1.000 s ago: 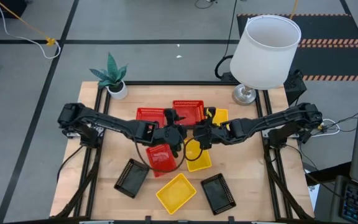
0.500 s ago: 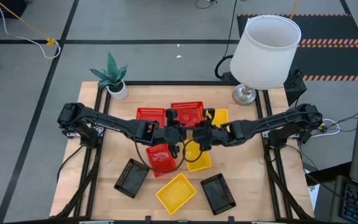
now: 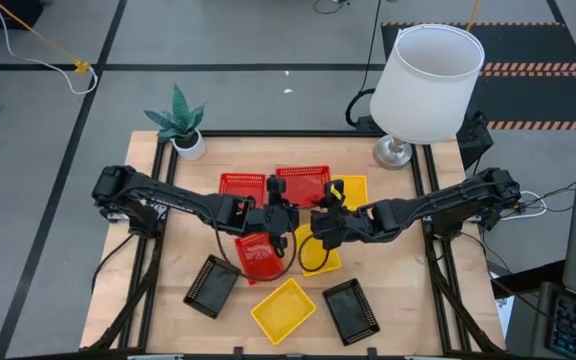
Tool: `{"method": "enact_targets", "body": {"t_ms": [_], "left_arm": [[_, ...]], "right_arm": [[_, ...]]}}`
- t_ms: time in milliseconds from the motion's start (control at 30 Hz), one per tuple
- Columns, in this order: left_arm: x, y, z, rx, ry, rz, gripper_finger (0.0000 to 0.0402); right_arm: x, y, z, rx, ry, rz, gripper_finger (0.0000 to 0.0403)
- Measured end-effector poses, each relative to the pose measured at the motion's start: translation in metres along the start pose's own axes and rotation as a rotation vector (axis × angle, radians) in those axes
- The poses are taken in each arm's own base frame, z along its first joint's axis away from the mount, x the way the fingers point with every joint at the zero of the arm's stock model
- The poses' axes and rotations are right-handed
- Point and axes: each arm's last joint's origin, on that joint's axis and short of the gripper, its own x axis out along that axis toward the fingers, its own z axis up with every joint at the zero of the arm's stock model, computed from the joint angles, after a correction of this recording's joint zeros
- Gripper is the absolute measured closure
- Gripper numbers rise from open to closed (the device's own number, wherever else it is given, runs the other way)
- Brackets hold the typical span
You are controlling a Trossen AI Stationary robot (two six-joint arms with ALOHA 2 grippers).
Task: Stack baskets by color
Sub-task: Stack the bottom right red bin on top of the top red bin
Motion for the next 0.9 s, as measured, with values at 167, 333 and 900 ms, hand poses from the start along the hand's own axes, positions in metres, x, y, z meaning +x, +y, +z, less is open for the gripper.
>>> {"method": "enact_targets", "body": {"t_ms": [167,333,900], "left_arm": [[-0.012,0.002,0.004,-0.005,-0.038,-0.025,0.0388],[-0.029,0.001,0.011,-0.011,-0.118,-0.077,0.0392],[-0.041,-0.001,0.019,-0.068,-0.200,-0.092,0.0353]], "right_arm": [[-0.023,0.000,0.000,-0.004,-0.044,0.022,0.0246],[-0.041,-0.005,-0.003,0.030,-0.071,0.037,0.0258],[-0.043,-0.003,-0.002,0.017,-0.094,0.065,0.0393]]}}
